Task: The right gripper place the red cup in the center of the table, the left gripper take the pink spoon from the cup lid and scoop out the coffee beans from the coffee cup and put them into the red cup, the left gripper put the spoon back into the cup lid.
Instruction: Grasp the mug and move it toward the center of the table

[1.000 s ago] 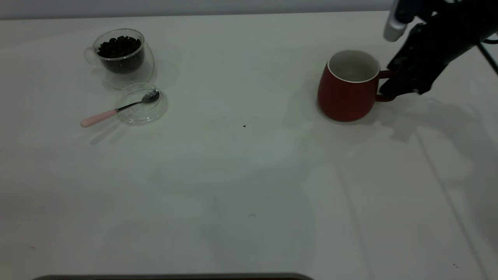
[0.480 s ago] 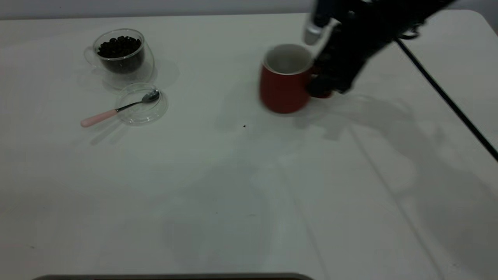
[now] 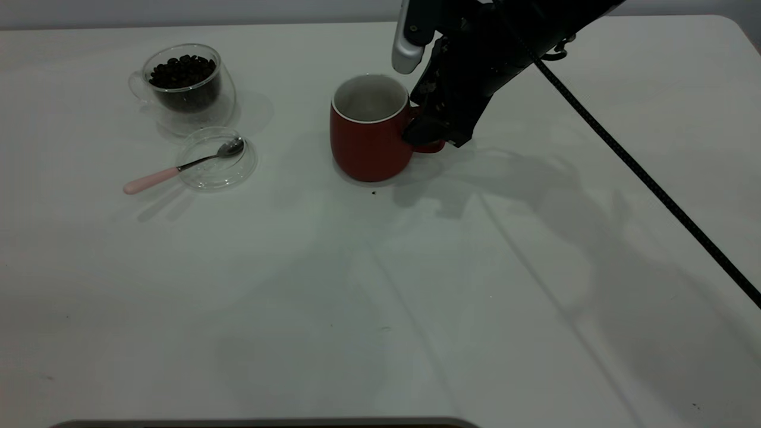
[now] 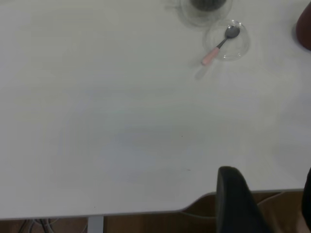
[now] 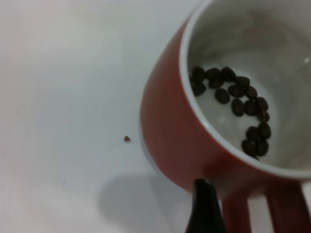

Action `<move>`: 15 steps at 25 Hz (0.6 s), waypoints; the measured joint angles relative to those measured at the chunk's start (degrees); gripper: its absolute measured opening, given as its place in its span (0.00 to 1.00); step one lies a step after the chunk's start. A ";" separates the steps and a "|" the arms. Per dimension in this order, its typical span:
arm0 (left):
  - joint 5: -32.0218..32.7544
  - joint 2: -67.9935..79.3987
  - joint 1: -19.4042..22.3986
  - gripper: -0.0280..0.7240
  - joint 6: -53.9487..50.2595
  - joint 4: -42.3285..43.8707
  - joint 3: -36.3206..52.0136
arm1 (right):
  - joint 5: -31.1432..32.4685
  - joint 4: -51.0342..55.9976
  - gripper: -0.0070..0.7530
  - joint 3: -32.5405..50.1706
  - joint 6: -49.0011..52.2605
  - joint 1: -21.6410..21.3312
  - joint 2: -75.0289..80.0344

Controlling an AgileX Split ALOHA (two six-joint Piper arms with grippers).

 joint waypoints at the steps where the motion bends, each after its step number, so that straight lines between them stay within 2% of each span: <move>1: 0.00 0.00 0.00 0.56 0.00 0.00 0.00 | 0.05 -0.20 0.75 0.56 1.19 -0.79 -0.86; 5: 0.00 0.00 0.00 0.56 0.00 0.00 0.00 | -0.61 -1.14 0.75 5.15 11.24 -4.64 -8.70; 7: 0.00 0.00 0.00 0.56 0.00 0.00 0.00 | -0.85 -1.26 0.75 9.44 22.18 -5.57 -14.09; 9: 0.00 0.00 0.00 0.56 0.00 0.00 0.00 | 0.09 -2.64 0.75 14.32 38.22 -5.57 -20.35; 12: 0.00 0.00 0.00 0.56 -0.06 0.00 0.00 | 8.16 -13.58 0.75 21.33 59.56 -5.56 -31.53; 15: 0.00 0.00 0.00 0.56 -0.06 0.00 0.00 | 21.36 -30.78 0.75 27.20 80.35 -5.45 -41.12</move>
